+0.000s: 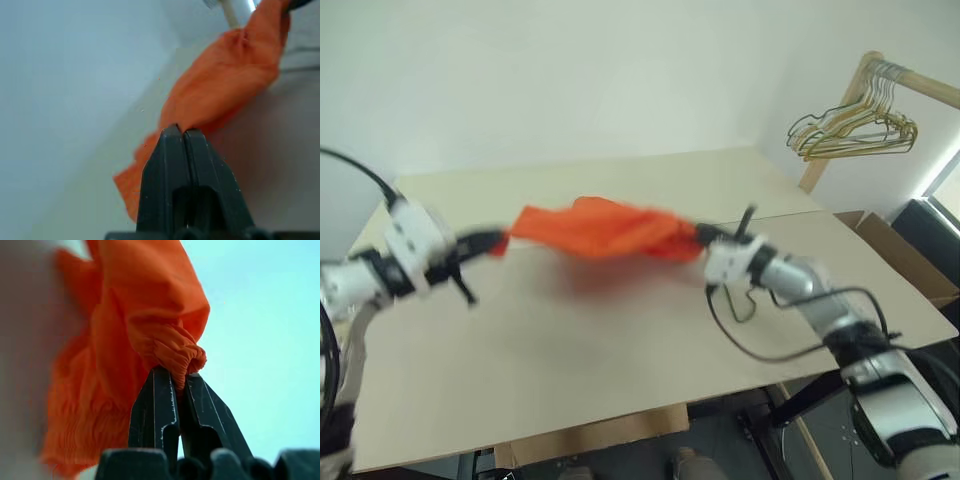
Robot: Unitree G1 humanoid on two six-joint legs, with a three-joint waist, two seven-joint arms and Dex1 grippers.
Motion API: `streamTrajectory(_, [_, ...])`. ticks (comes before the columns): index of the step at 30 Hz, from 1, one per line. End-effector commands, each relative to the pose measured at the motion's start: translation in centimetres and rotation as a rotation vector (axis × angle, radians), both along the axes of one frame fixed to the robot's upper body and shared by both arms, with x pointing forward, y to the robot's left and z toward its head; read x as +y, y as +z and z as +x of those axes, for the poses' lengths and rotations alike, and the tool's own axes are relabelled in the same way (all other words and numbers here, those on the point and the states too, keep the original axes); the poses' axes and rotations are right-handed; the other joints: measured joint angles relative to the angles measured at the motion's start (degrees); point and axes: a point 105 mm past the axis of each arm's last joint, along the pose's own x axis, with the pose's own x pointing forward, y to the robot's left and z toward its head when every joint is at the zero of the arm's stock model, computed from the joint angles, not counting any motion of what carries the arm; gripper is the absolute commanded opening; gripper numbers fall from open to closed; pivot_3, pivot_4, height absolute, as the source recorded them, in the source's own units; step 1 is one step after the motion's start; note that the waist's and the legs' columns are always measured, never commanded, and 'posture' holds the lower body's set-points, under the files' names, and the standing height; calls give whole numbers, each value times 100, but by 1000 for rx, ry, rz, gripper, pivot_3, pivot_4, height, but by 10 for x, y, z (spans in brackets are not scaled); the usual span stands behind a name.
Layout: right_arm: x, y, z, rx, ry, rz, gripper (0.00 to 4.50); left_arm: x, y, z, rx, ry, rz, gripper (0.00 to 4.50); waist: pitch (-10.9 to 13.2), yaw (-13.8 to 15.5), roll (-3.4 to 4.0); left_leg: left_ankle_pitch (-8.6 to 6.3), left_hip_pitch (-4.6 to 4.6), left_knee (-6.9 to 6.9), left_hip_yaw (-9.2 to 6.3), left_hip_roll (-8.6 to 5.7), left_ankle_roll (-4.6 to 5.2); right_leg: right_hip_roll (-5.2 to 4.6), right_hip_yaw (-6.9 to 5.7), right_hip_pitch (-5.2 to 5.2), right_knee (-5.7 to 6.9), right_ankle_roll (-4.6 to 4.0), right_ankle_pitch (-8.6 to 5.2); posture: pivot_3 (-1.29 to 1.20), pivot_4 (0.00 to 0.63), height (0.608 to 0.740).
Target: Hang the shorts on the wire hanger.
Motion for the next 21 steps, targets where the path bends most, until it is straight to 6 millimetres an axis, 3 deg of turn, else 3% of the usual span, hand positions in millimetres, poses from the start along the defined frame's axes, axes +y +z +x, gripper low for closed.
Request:
streamTrajectory(1, [13,-11,-22,-23,144,-93,15,-6,-44,-22,138,-107,236,0,8,7,4,5,30,0,18,0,8,4,2,22,4,-4,-3,44,0,740])
streamTrajectory(3, [15,-24,-32,24,193,-128,15,-2,-65,-26,169,-105,303,0,20,18,5,21,88,-4,28,5,34,12,4,75,4,15,-27,44,0,740])
streamTrajectory(7, [15,-29,-41,36,260,-186,15,-4,-77,-30,215,-115,304,0,55,43,-8,33,188,-16,26,19,53,24,1,161,11,-15,-43,33,0,740])
streamTrajectory(16, [-18,-36,-52,160,355,-393,15,1,-77,-53,371,-226,378,0,58,63,-12,6,168,-23,42,17,76,12,14,141,3,-20,-25,14,0,740])
streamTrajectory(21, [-14,-35,-51,158,398,-398,15,-7,-74,-61,420,-269,347,0,59,59,-17,1,172,-24,43,21,83,8,16,145,4,-24,-29,14,0,740])
